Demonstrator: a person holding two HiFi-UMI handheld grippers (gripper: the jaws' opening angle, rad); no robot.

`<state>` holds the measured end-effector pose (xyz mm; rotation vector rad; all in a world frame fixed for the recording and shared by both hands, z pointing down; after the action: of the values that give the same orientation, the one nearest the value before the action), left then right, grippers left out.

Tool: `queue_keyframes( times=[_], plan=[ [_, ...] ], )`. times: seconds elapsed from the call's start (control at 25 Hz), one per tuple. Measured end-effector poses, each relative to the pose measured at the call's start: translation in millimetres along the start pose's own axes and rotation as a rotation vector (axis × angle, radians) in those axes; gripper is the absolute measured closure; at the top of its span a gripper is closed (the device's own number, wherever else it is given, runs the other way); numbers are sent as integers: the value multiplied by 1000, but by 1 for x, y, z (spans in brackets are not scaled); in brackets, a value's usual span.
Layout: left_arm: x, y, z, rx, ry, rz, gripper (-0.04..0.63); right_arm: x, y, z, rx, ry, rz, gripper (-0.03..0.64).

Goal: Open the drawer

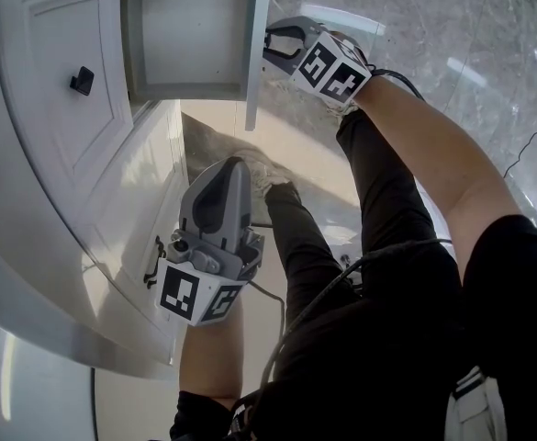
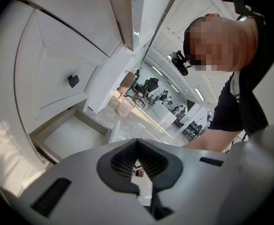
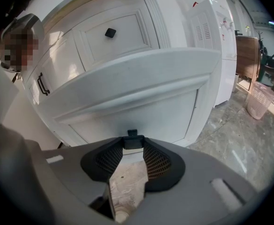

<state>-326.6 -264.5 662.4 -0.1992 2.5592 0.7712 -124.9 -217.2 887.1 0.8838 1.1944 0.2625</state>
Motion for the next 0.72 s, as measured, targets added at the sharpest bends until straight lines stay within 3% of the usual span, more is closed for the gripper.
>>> queue_keyframes(
  times=[0.72],
  plan=[
    [4,1,-4,2,-5,-1,604,-3,5,2,-18,-17,25,482]
  ],
)
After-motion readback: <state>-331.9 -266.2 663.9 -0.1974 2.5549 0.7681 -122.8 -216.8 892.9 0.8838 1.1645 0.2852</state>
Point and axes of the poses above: the fingertips, and each gripper's own axes: x backward along the fingers, z to its right, y out of its underside, the point moved 10 cm from there along x, backward along the fingers, and after that the axes turned 15 degrees about x, right-handed, at the moved point
